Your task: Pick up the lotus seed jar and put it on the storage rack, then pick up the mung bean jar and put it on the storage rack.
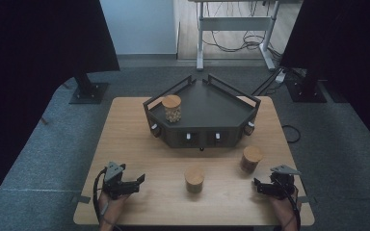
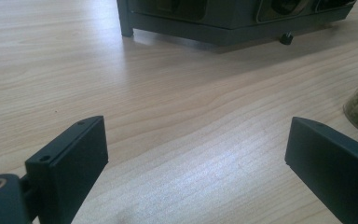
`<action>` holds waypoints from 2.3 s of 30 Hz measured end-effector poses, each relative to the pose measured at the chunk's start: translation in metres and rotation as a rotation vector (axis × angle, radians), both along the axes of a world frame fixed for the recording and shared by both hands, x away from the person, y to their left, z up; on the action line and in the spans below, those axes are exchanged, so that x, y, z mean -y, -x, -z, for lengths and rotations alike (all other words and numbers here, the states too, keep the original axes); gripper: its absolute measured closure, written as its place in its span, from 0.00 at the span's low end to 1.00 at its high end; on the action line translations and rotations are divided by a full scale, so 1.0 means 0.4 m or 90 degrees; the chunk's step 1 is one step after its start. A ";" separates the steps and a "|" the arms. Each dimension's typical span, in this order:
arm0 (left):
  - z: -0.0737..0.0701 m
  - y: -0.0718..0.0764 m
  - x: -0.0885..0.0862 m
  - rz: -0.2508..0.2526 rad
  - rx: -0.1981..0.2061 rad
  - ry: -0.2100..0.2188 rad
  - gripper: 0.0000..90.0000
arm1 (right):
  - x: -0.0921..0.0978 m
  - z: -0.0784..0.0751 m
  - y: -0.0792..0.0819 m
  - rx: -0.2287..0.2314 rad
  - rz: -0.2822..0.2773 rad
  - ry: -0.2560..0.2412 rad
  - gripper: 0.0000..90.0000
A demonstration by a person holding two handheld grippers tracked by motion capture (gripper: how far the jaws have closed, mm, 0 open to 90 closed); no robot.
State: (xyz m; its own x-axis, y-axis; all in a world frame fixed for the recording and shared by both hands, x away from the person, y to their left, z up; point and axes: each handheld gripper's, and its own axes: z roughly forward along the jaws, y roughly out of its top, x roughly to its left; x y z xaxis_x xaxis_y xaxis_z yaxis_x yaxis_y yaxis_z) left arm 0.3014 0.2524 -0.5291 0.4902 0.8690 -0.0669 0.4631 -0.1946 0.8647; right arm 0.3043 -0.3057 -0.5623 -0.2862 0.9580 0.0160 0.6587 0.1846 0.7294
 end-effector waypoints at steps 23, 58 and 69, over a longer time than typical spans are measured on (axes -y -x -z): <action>0.026 -0.001 -0.003 -0.009 -0.026 -0.006 0.06 | -0.003 -0.019 0.013 0.026 -0.022 -0.024 0.10; 0.058 -0.021 0.015 -0.013 -0.100 -0.075 0.06 | -0.024 -0.094 0.042 0.079 -0.036 -0.033 0.11; 0.061 -0.025 0.022 -0.018 -0.116 -0.096 0.06 | -0.029 -0.115 0.050 0.093 -0.041 -0.041 0.10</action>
